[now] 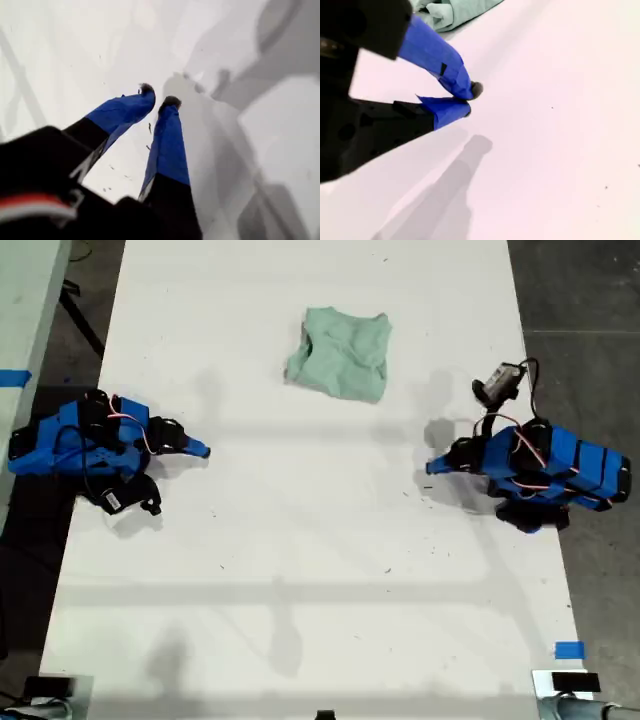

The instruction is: Fold t-shirt

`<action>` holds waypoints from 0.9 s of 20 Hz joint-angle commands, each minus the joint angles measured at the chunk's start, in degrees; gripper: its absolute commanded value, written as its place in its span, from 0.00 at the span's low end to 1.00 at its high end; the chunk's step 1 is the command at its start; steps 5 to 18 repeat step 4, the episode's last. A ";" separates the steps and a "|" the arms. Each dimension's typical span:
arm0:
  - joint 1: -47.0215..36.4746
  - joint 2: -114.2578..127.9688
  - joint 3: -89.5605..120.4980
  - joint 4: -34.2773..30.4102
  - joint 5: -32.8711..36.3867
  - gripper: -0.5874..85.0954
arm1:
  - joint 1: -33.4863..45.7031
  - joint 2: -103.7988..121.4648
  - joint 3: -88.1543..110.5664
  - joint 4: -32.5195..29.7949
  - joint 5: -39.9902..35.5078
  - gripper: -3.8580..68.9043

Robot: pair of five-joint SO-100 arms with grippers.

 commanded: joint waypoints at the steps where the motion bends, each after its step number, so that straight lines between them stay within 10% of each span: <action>1: 0.00 0.18 -0.44 0.26 -0.09 0.04 | -0.53 0.18 -0.18 -0.53 -8.00 0.14; 18: 0.00 0.18 -0.44 0.26 -0.09 0.04 | -0.53 0.18 -0.18 -0.53 -8.00 0.14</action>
